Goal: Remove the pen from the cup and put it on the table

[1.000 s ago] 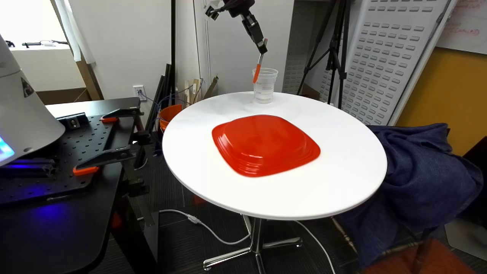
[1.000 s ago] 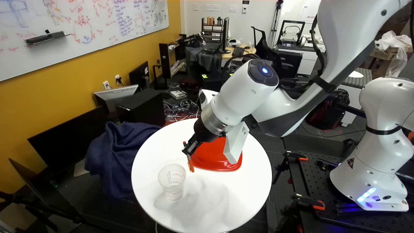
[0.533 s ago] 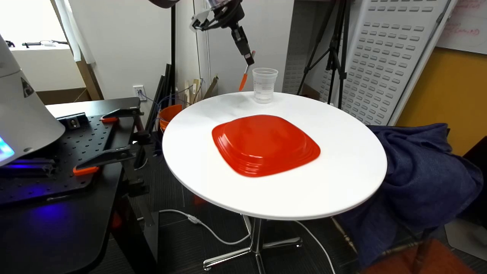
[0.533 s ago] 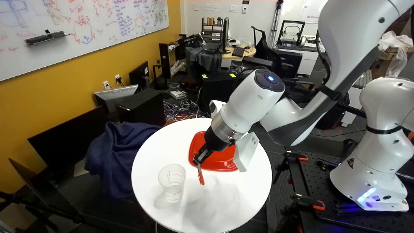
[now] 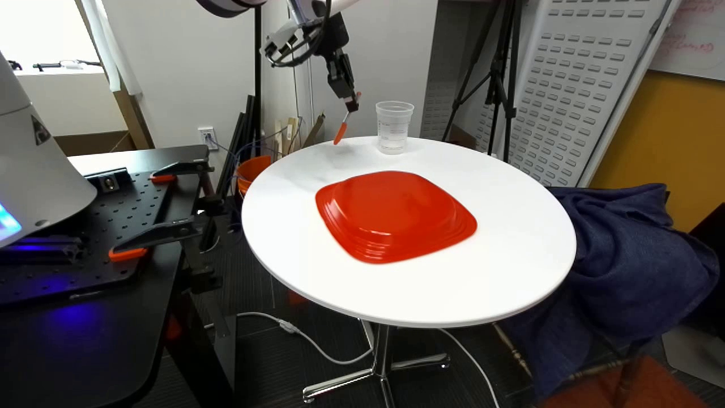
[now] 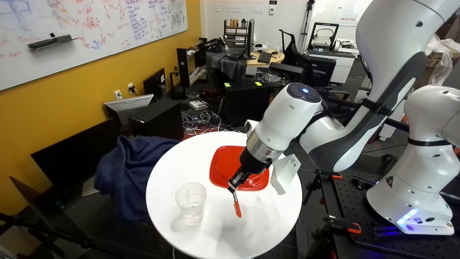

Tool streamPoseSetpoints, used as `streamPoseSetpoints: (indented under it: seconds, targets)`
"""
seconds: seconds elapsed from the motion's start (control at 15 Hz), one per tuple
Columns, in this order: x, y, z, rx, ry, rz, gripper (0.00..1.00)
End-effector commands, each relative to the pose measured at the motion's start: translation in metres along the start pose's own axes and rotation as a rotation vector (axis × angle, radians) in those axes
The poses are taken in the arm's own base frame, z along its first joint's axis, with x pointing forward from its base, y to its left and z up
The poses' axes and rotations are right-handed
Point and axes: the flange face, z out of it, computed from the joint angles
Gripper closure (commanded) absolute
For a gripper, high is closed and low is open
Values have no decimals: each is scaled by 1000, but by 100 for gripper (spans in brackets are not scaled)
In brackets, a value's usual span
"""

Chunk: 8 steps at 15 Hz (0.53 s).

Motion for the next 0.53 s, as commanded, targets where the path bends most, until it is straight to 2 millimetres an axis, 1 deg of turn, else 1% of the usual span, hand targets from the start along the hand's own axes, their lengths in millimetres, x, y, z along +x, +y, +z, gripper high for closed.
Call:
streamPoseSetpoints:
  seconds: [0.0, 0.13, 0.27, 0.47]
  targets:
    - [-6, 4, -2, 42, -36, 13, 97]
    - [0, -2, 4, 61, -66, 20, 97]
    - [11, -7, 7, 86, -89, 28, 97]
    - [34, -4, 11, 115, -121, 36, 97]
